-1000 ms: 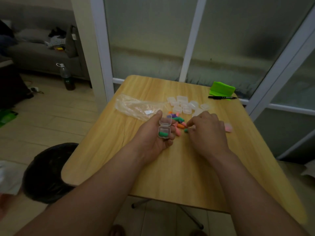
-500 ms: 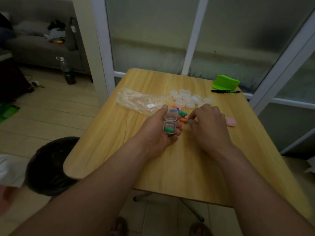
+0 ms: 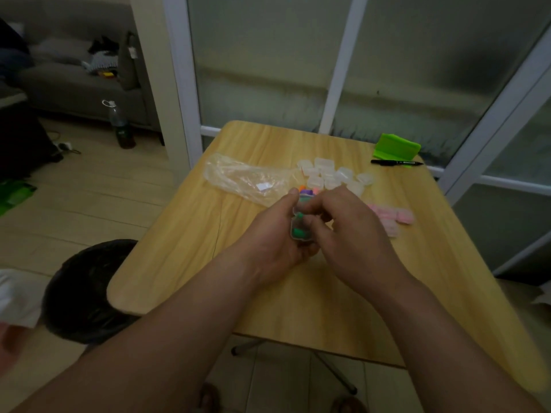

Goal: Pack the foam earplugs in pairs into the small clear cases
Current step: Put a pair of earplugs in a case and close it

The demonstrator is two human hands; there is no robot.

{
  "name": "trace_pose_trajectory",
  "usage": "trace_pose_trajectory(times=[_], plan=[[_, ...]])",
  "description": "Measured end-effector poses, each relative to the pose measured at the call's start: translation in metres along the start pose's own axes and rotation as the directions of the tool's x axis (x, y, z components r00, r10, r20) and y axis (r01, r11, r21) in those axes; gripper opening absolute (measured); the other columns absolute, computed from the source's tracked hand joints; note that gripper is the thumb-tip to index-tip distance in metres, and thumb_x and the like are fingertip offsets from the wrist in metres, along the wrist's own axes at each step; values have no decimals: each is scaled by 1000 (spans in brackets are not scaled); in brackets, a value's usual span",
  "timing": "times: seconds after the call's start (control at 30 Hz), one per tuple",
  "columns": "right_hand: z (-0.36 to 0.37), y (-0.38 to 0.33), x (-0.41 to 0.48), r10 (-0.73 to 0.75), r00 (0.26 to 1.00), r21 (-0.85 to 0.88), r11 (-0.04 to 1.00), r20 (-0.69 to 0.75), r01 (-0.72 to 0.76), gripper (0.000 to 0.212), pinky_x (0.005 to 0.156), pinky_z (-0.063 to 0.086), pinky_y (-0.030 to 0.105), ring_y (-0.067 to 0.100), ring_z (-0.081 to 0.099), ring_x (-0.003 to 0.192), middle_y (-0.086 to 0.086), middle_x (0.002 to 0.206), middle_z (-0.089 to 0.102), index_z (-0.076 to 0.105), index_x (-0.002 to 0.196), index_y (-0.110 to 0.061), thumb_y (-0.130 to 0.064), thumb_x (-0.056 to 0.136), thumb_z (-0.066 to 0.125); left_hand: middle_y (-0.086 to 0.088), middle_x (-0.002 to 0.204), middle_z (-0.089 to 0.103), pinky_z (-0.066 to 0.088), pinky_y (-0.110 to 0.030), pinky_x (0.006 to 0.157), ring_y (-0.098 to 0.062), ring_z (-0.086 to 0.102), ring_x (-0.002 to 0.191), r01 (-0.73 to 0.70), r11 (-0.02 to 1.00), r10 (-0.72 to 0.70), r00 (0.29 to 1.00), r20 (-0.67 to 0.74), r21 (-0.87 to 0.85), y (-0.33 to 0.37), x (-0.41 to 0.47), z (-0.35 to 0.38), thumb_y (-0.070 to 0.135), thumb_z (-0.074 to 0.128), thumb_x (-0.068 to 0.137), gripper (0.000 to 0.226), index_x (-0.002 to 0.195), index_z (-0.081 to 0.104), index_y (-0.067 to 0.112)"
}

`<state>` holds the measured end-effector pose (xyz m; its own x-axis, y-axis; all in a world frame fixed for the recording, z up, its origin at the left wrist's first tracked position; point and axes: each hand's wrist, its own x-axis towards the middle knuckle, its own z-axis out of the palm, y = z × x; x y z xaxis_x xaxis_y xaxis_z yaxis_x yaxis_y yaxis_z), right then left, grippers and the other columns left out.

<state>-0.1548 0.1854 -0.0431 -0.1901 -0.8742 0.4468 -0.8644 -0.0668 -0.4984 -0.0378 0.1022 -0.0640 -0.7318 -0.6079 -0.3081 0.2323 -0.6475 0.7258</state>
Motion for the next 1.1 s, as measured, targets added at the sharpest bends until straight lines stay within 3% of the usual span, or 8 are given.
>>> trace_pose_trajectory(times=[0.27,0.57,0.7,0.77,0.83,0.93,1.0,1.1], plan=[[11,5,6,-38,999,-95,995,17,39,13,88,46,39,18,52,100,-3,100,54,76,107,-24,-21,96,70,-12,134,52,28,-49,126,-28,48,128,-6,997,4,1000,-21,-71,5,15,-1,52,38,110,65,154,48,5],[11,6,4,-44,999,-83,996,5,45,19,87,47,42,24,55,100,3,99,55,74,107,-25,-16,91,68,-14,130,58,35,-49,123,-28,53,130,-18,998,15,999,-38,-54,3,9,2,51,35,111,62,148,56,5],[12,8,2,-44,999,-96,994,3,44,19,85,44,37,24,55,99,5,98,56,78,108,-23,-15,93,69,-12,133,55,32,-49,124,-28,51,129,-19,1000,18,999,-40,-24,1,9,2,52,35,110,65,156,46,7],[12,6,0,-47,999,-50,998,-25,45,19,84,43,30,19,56,97,2,99,57,77,109,-23,-15,94,68,-13,127,62,41,-45,117,-27,59,121,-28,1000,29,999,-34,10,2,7,0,52,33,111,63,153,50,8],[7,4,-1,-34,994,20,999,-105,37,16,82,46,25,12,57,95,-2,101,58,72,108,-22,-14,96,68,-12,116,68,50,-37,96,-23,65,100,-33,998,34,999,-15,61,4,2,-1,53,30,111,64,152,52,8],[2,10,1,6,991,36,999,-134,-1,32,91,52,32,12,59,108,-2,119,60,65,128,-20,-18,96,67,-10,105,63,47,-30,69,-18,59,79,-18,996,17,1000,18,83,8,-2,-2,59,31,109,70,155,47,7],[1,15,1,28,999,20,999,-30,-27,44,102,49,35,13,56,121,-2,131,59,61,140,-22,-22,97,66,-8,105,64,46,-30,70,-17,58,79,-5,997,2,999,35,79,10,-1,-2,63,31,108,74,155,47,8],[4,17,-2,-26,1000,22,999,16,25,39,106,47,35,12,56,121,-3,128,62,66,134,-22,-24,96,68,-7,103,65,47,-30,72,-16,59,80,5,998,-8,999,36,68,11,1,-6,65,29,107,75,151,52,9]])
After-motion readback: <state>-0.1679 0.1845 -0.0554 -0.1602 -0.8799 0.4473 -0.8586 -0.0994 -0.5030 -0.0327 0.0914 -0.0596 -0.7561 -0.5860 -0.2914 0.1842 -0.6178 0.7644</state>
